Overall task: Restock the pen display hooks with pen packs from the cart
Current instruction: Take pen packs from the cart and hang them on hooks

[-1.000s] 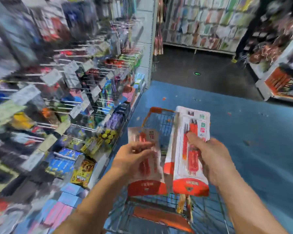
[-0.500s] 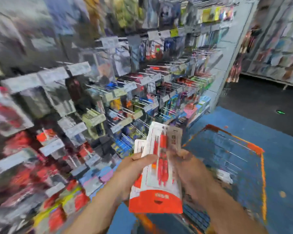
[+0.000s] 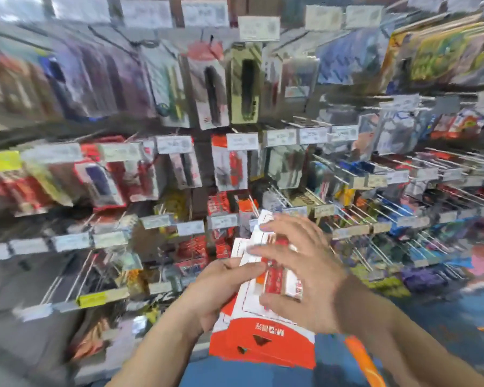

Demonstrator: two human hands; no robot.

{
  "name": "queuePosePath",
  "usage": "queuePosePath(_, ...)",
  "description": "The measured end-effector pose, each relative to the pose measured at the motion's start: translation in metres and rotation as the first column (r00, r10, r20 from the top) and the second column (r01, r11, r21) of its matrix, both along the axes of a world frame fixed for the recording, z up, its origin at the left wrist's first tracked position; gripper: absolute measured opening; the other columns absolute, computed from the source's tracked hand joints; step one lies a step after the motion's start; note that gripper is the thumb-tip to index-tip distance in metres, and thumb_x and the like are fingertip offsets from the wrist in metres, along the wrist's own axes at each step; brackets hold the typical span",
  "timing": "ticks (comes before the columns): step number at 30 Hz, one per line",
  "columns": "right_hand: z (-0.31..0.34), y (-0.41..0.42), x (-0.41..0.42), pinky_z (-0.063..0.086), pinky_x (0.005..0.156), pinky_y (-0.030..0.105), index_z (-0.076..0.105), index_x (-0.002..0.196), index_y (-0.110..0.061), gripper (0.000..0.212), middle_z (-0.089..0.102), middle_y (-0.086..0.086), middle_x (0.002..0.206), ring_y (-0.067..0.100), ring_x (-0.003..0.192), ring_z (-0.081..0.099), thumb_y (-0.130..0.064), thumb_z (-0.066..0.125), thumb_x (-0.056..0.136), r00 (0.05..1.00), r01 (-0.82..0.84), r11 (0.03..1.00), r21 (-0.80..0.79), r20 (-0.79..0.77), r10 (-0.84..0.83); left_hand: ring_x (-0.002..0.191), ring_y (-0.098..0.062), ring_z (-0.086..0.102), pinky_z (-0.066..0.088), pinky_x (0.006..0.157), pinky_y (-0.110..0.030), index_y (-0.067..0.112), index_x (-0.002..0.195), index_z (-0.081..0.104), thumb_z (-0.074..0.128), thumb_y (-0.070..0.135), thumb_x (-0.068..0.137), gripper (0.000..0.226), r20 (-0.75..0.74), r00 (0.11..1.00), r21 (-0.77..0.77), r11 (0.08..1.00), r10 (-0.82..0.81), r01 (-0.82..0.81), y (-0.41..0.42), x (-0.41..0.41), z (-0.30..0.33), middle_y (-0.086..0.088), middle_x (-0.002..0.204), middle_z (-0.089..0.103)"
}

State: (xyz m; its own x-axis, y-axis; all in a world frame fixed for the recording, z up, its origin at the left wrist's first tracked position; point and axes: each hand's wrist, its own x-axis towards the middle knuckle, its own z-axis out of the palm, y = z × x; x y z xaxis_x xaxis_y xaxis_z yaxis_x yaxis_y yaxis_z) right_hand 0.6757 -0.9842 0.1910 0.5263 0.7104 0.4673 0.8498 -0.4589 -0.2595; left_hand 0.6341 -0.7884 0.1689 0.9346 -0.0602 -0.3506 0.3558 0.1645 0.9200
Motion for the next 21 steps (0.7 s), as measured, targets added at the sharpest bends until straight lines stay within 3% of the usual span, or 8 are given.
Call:
queuePosePath(2, 0.008, 0.041, 0.003, 0.013, 0.126, 0.045, 0.053, 0.142, -0.045, 0.062, 0.036, -0.009, 0.154, 0.017, 0.154, 0.019, -0.059, 0.068, 0.084, 0.992, -0.117, 0.981, -0.152, 0.033, 0.124, 0.11, -0.038, 0.072, 0.057, 0.099, -0.05, -0.002, 0.113, 0.075, 0.074, 0.016, 0.085, 0.034, 0.026, 0.999, -0.031, 0.999, 0.025, -0.024, 0.033, -0.008, 0.008, -0.024, 0.112, 0.075)
queuePosePath(5, 0.016, 0.099, 0.005, 0.007, 0.128, 0.046, 0.052, 0.143, -0.046, 0.063, 0.035, -0.01, 0.157, 0.015, 0.154, 0.019, -0.068, 0.062, 0.084, 0.983, -0.156, 0.95, -0.27, 0.051, 0.176, 0.099, -0.02, 0.077, 0.062, 0.074, -0.03, 0.007, 0.122, 0.07, 0.068, 0.029, 0.087, 0.041, 0.053, 0.997, -0.137, 0.989, 0.054, -0.046, 0.081, -0.013, 0.012, -0.015, 0.112, 0.077)
queuePosePath(7, 0.02, 0.134, 0.007, 0.002, 0.128, 0.046, 0.05, 0.143, -0.047, 0.065, 0.033, -0.009, 0.16, 0.016, 0.154, 0.02, -0.072, 0.059, 0.084, 0.976, -0.183, 0.935, -0.305, 0.059, 0.21, 0.108, -0.022, 0.074, 0.061, 0.079, -0.033, 0.019, 0.128, 0.065, 0.051, 0.044, 0.102, 0.039, 0.01, 0.998, -0.224, 0.973, 0.061, -0.058, 0.113, -0.011, 0.008, -0.014, 0.119, 0.076)
queuePosePath(10, 0.023, 0.177, 0.011, -0.001, 0.128, 0.047, 0.047, 0.145, -0.046, 0.069, 0.03, -0.007, 0.163, 0.017, 0.154, 0.02, -0.076, 0.056, 0.084, 0.975, -0.187, 0.913, -0.362, 0.048, 0.219, 0.117, -0.032, 0.07, 0.056, 0.089, -0.041, 0.02, 0.137, 0.062, 0.043, 0.064, 0.099, 0.061, -0.086, 0.995, -0.271, 0.96, 0.048, -0.069, 0.153, -0.007, 0.0, -0.023, 0.13, 0.069)
queuePosePath(13, 0.025, 0.207, 0.016, 0.01, 0.126, 0.048, 0.049, 0.144, -0.045, 0.07, 0.039, -0.006, 0.155, 0.017, 0.146, 0.03, -0.078, 0.058, 0.082, 0.979, -0.162, 0.907, -0.389, 0.052, 0.197, 0.104, -0.033, 0.07, 0.06, 0.083, -0.04, -0.001, 0.129, 0.064, 0.062, 0.026, 0.092, 0.046, -0.063, 0.997, -0.324, 0.946, -0.036, 0.013, 0.185, -0.003, -0.004, -0.033, 0.133, 0.063)
queuePosePath(15, 0.025, 0.221, 0.021, 0.017, 0.123, 0.045, 0.05, 0.143, -0.047, 0.071, 0.043, -0.009, 0.145, 0.016, 0.137, 0.034, -0.08, 0.057, 0.08, 0.984, -0.133, 0.908, -0.397, 0.059, 0.17, 0.088, -0.028, 0.074, 0.062, 0.074, -0.035, 0.0, 0.11, 0.074, 0.068, 0.01, 0.086, 0.027, -0.015, 0.998, -0.308, 0.95, -0.054, 0.046, 0.2, 0.003, -0.007, -0.026, 0.107, 0.073)
queuePosePath(18, 0.022, 0.236, 0.03, 0.021, 0.115, 0.039, 0.054, 0.139, -0.044, 0.078, 0.042, -0.01, 0.126, 0.016, 0.122, 0.036, -0.084, 0.056, 0.072, 0.993, -0.059, 0.92, -0.388, 0.074, 0.095, 0.061, -0.012, 0.072, 0.057, 0.056, -0.023, 0.007, 0.086, 0.074, 0.064, 0.003, 0.097, 0.015, -0.004, 1.0, -0.111, 0.993, 0.03, -0.031, 0.21, 0.017, -0.01, -0.005, 0.07, 0.075)
queuePosePath(21, 0.017, 0.239, 0.042, 0.026, 0.11, 0.043, 0.065, 0.114, -0.033, 0.073, 0.039, -0.008, 0.111, 0.018, 0.107, 0.037, -0.087, 0.058, 0.065, 0.989, 0.02, 0.933, -0.359, 0.142, 0.033, 0.057, -0.017, 0.069, 0.053, 0.049, -0.024, 0.007, 0.081, 0.079, 0.065, 0.004, 0.097, 0.021, -0.03, 0.999, -0.12, 0.992, 0.025, -0.029, 0.215, 0.028, -0.014, -0.011, 0.075, 0.075)
